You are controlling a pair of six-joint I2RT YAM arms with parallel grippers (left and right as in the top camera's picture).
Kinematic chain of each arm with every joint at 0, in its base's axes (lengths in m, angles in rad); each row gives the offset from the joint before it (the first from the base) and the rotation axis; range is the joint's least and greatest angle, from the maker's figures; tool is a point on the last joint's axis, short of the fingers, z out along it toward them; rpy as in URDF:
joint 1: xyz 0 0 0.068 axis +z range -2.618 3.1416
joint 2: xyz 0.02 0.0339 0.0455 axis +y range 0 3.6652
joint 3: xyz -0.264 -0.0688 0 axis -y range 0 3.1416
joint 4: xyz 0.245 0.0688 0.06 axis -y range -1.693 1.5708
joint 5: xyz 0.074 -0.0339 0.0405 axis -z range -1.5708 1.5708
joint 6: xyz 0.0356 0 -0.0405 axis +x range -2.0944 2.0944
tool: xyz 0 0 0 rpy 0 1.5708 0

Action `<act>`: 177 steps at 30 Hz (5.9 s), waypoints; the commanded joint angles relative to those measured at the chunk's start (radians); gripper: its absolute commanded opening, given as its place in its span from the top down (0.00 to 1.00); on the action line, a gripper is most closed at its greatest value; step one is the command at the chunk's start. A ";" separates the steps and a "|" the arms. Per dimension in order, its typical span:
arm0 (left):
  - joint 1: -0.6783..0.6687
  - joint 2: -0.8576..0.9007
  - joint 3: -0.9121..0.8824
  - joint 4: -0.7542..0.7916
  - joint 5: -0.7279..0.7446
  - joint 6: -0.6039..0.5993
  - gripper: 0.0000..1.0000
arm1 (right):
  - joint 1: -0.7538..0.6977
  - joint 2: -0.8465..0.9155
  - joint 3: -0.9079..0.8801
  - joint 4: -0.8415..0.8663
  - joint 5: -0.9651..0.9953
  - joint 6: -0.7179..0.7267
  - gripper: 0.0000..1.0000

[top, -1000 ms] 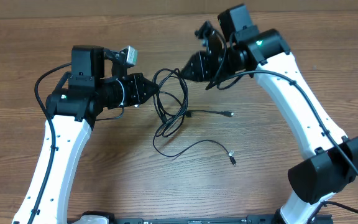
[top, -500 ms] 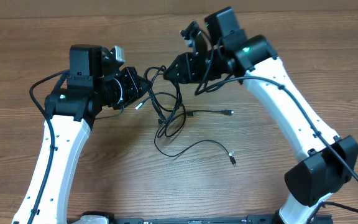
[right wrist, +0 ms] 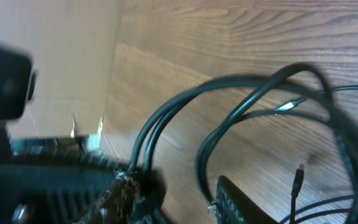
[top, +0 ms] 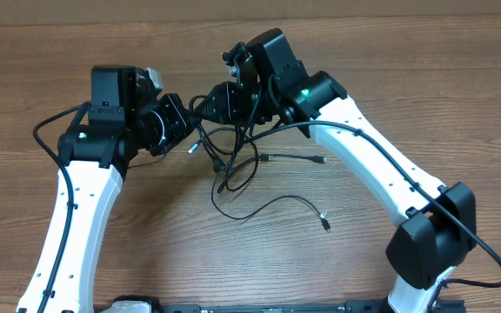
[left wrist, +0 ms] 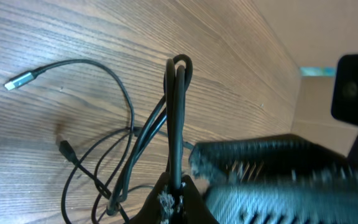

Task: Untangle cables

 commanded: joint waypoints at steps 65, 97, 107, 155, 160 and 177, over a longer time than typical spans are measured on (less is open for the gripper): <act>0.102 -0.056 0.096 0.012 -0.084 0.684 0.96 | -0.537 -0.101 0.007 -0.234 0.295 -0.137 0.96; 0.166 -0.074 0.227 0.001 0.089 0.121 0.96 | -0.137 -0.111 0.006 -0.491 -0.160 -0.892 0.38; 0.166 -0.072 0.227 0.001 0.100 0.122 0.96 | -0.063 -0.101 -0.199 -0.188 -0.103 -0.932 0.39; 0.210 -0.071 0.226 -0.132 0.174 0.565 0.96 | -0.498 -0.232 -0.232 -0.168 -0.210 -0.684 0.96; 0.210 -0.071 0.225 -0.183 0.173 0.626 0.96 | -0.521 -0.232 -0.232 -0.155 -0.230 -0.603 0.96; 0.210 -0.060 0.224 -0.216 0.467 0.866 0.96 | -0.461 -0.215 -0.240 -0.170 -0.365 -0.606 0.18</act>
